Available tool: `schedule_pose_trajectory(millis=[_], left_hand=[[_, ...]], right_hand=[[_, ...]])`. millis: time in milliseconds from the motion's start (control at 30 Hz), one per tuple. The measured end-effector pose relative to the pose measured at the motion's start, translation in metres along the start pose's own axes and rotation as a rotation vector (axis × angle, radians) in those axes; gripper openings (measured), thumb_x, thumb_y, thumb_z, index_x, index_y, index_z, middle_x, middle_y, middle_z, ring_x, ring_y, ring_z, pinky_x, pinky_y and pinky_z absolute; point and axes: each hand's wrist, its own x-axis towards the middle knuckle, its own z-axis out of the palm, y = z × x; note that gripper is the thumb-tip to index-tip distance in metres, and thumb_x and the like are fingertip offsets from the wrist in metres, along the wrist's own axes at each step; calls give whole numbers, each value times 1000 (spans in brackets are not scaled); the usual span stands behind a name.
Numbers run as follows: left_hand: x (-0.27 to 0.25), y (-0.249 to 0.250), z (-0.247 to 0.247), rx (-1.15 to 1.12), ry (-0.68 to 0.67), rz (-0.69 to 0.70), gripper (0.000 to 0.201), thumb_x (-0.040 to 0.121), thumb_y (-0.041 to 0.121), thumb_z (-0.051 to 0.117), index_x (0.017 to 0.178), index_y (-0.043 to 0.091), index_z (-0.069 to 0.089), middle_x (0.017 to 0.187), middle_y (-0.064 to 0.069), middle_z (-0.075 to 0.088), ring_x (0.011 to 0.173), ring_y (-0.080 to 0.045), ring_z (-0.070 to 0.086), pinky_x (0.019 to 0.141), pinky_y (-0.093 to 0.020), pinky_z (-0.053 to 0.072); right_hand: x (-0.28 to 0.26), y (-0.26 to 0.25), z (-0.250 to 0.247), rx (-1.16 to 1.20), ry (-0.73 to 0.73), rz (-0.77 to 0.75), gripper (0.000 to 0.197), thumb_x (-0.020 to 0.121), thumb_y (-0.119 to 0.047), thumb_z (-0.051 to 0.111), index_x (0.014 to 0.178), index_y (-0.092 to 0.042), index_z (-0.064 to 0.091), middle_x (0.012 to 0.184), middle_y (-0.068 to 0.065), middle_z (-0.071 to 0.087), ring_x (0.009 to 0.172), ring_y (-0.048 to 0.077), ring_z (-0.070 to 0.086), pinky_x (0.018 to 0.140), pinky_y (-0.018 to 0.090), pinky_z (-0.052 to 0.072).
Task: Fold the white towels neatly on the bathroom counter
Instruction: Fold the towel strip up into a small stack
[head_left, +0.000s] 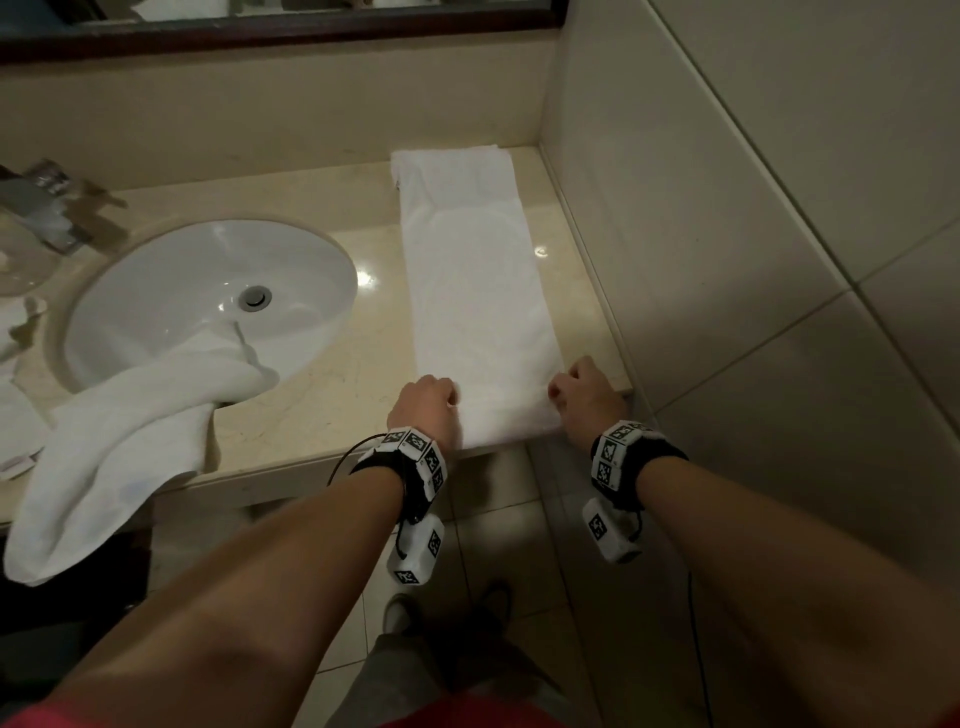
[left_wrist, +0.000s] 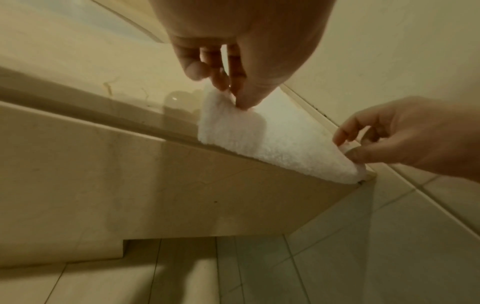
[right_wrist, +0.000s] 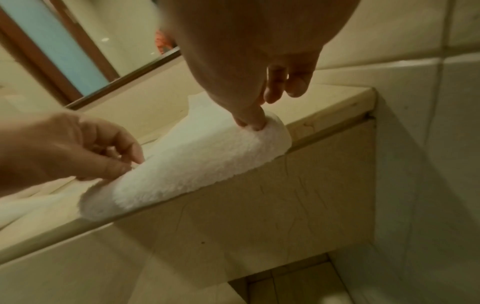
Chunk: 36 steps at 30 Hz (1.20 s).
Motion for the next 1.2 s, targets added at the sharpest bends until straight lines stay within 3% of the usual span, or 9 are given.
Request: schedule_pose_trajectory(millis=[133, 300, 433, 500, 600, 900, 1000, 1067, 1200], left_hand=[[-5, 3, 5, 256, 35, 214, 20, 90, 17, 53, 98, 22, 71, 112, 3, 62, 106, -24, 46, 81, -32, 39], [-19, 7, 5, 409, -22, 371, 35, 85, 37, 57, 116, 19, 60, 129, 2, 50, 118, -23, 42, 92, -36, 34], [-24, 7, 6, 470, -49, 364, 42, 86, 31, 54, 125, 17, 50, 133, -3, 46, 118, -26, 43, 94, -38, 37], [-26, 7, 6, 459, -58, 349, 39, 89, 26, 53, 126, 18, 48, 133, -3, 45, 118, -27, 43, 93, -39, 37], [-27, 7, 5, 450, -70, 327, 35, 92, 21, 51, 126, 18, 48, 133, -5, 44, 118, -28, 42, 92, -39, 38], [-19, -6, -8, 358, -175, 293, 39, 82, 3, 58, 120, 15, 56, 127, -7, 47, 114, -27, 44, 88, -34, 41], [-20, -7, -7, 429, -105, 318, 34, 86, 12, 57, 119, 17, 59, 128, -4, 46, 115, -27, 41, 88, -35, 40], [-23, -5, -4, 497, -50, 350, 32, 89, 29, 55, 117, 16, 60, 128, -3, 46, 115, -27, 41, 88, -37, 38], [-25, 0, 1, 604, -32, 385, 53, 80, 51, 61, 118, 14, 55, 123, -3, 47, 111, -28, 42, 87, -41, 34]], right_hand=[[0, -5, -5, -201, 22, -158, 9, 86, -14, 60, 93, -10, 65, 109, 8, 50, 98, 29, 48, 72, 37, 47], [-9, -18, -8, -343, 6, -359, 37, 68, -13, 68, 105, -13, 64, 112, 6, 59, 101, 30, 55, 81, 40, 43], [-20, -25, 3, -279, -63, -447, 59, 63, -21, 73, 120, -16, 58, 116, 7, 61, 105, 30, 59, 89, 43, 46], [-22, -30, 5, -264, -77, -409, 52, 71, -16, 65, 122, -18, 54, 118, 6, 59, 108, 30, 56, 93, 44, 44], [-21, -34, 5, -247, -35, -382, 36, 77, -6, 55, 111, -18, 55, 109, 6, 59, 103, 31, 57, 90, 43, 42], [-10, -36, -5, -393, -117, -347, 22, 84, -6, 53, 103, -14, 60, 111, 9, 53, 105, 30, 49, 90, 40, 38], [-10, -36, -3, -403, -84, -354, 20, 81, -9, 58, 101, -11, 62, 109, 10, 56, 102, 31, 52, 87, 41, 41], [-13, -35, 1, -416, -40, -374, 22, 79, -20, 65, 98, -11, 63, 108, 10, 58, 99, 30, 53, 84, 42, 43], [-17, -33, 4, -410, -110, -351, 61, 64, -49, 78, 108, -12, 58, 117, 8, 52, 106, 29, 51, 90, 42, 42]])
